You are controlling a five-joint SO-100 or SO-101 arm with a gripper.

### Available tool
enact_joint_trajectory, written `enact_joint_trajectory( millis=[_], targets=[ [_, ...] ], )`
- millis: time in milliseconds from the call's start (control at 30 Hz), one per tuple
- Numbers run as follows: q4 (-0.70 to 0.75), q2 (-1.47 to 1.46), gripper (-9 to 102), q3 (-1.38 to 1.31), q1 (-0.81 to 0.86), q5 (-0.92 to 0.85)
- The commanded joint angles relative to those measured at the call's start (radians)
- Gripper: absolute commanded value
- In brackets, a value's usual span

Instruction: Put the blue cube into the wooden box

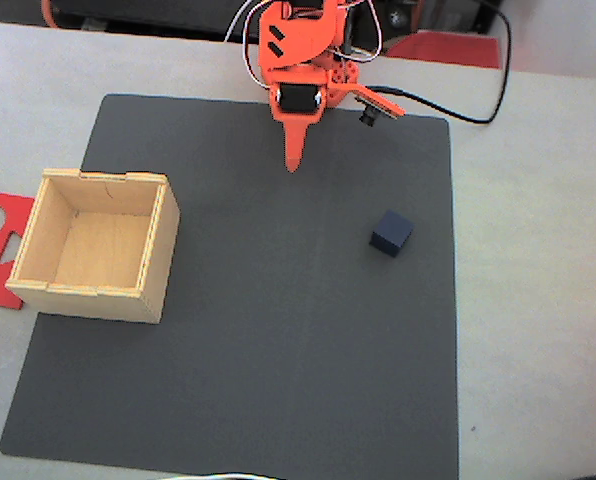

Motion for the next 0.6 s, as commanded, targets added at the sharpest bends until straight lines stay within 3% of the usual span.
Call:
enact_joint_trajectory(
  millis=[0,567],
  targets=[
    [-0.014,0.015,0,-0.003,-0.006,-0.006],
    [-0.091,0.015,12,0.026,-0.072,-0.118]
  ],
)
